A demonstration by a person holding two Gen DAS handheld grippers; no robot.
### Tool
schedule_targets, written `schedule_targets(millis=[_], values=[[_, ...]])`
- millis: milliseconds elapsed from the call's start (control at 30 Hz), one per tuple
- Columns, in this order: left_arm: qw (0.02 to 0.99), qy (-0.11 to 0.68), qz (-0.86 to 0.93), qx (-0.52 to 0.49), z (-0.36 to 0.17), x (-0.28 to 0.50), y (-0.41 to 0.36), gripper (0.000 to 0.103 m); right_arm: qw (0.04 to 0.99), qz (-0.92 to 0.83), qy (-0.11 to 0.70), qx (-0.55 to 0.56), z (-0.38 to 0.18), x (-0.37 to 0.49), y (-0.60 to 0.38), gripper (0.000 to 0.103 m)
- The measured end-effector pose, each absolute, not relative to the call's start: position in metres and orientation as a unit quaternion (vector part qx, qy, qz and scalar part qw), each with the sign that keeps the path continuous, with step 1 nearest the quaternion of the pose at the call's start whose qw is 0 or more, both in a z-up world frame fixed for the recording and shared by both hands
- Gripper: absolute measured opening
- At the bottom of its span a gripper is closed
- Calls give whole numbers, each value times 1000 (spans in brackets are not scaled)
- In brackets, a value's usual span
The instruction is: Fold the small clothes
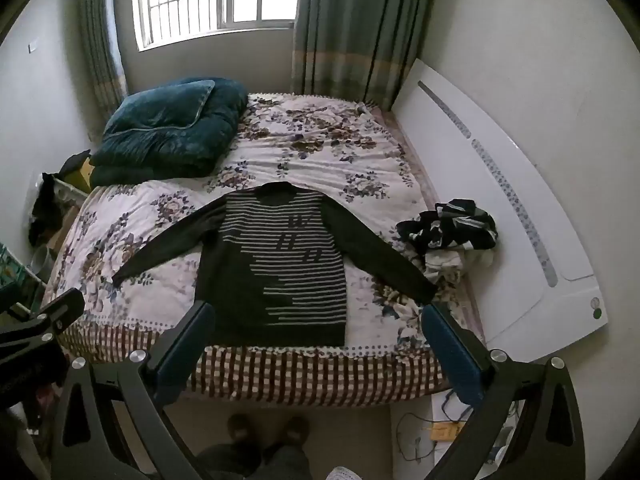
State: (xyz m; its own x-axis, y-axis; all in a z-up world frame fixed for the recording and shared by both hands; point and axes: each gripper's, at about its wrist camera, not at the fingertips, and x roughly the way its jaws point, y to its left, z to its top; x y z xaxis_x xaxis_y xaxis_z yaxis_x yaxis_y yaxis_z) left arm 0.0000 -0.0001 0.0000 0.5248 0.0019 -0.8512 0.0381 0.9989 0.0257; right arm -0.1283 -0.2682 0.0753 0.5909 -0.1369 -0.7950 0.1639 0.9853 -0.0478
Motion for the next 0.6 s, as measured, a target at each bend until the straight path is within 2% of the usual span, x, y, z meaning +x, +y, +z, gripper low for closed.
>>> schedule_targets(millis=[600], values=[[874, 485, -14, 14, 0, 0, 1, 103, 894, -88, 439, 11, 76, -128, -266, 103]])
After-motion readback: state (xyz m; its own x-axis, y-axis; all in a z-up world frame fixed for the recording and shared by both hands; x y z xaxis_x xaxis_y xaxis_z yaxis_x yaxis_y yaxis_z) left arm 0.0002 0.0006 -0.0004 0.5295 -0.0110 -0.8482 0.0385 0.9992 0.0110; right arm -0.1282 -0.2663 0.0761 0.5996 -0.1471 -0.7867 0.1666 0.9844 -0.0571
